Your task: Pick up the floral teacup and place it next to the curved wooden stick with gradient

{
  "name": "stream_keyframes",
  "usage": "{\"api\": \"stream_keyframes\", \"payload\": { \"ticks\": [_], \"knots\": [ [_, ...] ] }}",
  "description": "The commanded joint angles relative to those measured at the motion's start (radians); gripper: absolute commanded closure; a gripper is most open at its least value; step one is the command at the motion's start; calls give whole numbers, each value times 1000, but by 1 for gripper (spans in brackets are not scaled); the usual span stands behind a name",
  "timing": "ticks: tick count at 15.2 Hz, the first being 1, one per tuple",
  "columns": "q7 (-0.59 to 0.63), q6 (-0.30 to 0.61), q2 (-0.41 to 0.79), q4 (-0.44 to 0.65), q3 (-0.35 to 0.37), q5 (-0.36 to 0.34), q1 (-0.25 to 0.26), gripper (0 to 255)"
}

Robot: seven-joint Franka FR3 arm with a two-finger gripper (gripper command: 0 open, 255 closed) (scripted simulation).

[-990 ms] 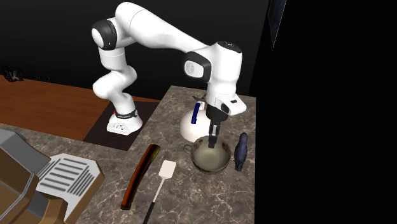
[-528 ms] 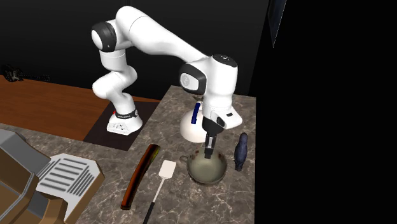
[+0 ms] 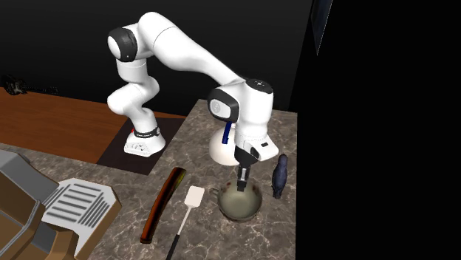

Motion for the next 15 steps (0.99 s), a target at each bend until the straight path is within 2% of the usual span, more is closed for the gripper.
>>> {"api": "stream_keyframes", "payload": {
  "ticks": [1,12,15],
  "knots": [
    [3,24,9,-14,0,-1,-1,255],
    [25,149,66,-84,-1,-5,-4,255],
    [26,154,69,-86,-1,-5,-5,255]
  ]
}}
